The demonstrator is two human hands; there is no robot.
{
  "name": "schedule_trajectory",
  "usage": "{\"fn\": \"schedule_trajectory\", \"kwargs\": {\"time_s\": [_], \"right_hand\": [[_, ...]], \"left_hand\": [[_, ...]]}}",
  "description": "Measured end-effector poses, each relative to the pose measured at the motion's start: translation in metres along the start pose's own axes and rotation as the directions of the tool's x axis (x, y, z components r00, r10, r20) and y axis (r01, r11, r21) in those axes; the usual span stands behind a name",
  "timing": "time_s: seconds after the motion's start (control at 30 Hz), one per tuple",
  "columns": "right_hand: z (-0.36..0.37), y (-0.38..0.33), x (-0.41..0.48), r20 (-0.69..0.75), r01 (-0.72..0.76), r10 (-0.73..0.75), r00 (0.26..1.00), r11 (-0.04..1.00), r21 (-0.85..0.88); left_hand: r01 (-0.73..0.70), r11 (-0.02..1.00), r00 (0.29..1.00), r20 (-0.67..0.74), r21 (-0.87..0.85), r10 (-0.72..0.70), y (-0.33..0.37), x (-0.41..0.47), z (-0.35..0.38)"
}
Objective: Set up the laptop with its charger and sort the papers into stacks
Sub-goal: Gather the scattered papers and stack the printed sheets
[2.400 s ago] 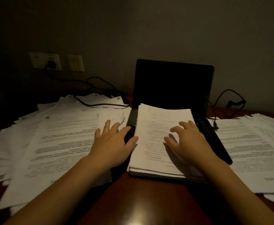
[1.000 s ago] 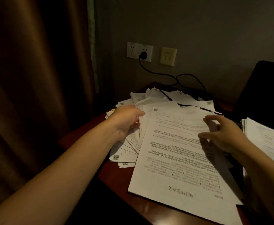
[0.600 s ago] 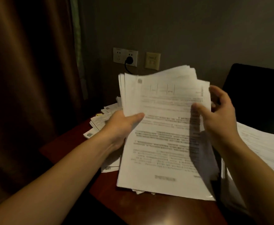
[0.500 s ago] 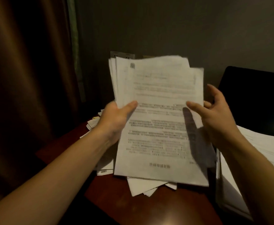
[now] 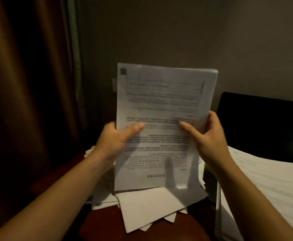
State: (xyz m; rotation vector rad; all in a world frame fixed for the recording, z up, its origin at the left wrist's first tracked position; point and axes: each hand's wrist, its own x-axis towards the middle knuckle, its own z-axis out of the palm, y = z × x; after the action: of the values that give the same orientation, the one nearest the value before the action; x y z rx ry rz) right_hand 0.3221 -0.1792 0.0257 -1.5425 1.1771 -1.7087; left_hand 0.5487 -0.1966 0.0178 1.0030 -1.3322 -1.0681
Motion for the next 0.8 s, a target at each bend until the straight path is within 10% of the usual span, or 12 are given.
{"fn": "schedule_trajectory", "kwargs": {"time_s": [0.27, 0.5, 0.67, 0.73, 0.8], "right_hand": [[0.011, -0.013, 0.001, 0.009, 0.124, -0.124, 0.992, 0.992, -0.020], [0.005, 0.045, -0.005, 0.152, -0.179, 0.241, 0.959, 0.925, -0.335], [-0.010, 0.029, 0.005, 0.008, -0.146, 0.160, 0.987, 0.922, -0.359], [-0.020, 0.012, 0.011, 0.002, -0.056, 0.066, 0.998, 0.872, -0.487], [-0.029, -0.005, 0.011, 0.035, 0.001, 0.027, 0.999, 0.776, -0.631]], "left_hand": [[-0.068, 0.997, 0.994, -0.088, -0.020, 0.066, 0.004, 0.007, 0.002], [0.161, 0.986, 0.979, -0.115, -0.049, -0.166, -0.060, 0.017, 0.009], [0.053, 0.977, 0.976, -0.218, 0.207, -0.007, -0.040, 0.035, 0.016], [-0.090, 0.886, 0.943, -0.246, 0.454, 0.222, -0.017, 0.039, 0.022], [-0.344, 0.458, 0.801, 0.001, 0.820, 0.599, 0.008, 0.043, 0.031]]}}
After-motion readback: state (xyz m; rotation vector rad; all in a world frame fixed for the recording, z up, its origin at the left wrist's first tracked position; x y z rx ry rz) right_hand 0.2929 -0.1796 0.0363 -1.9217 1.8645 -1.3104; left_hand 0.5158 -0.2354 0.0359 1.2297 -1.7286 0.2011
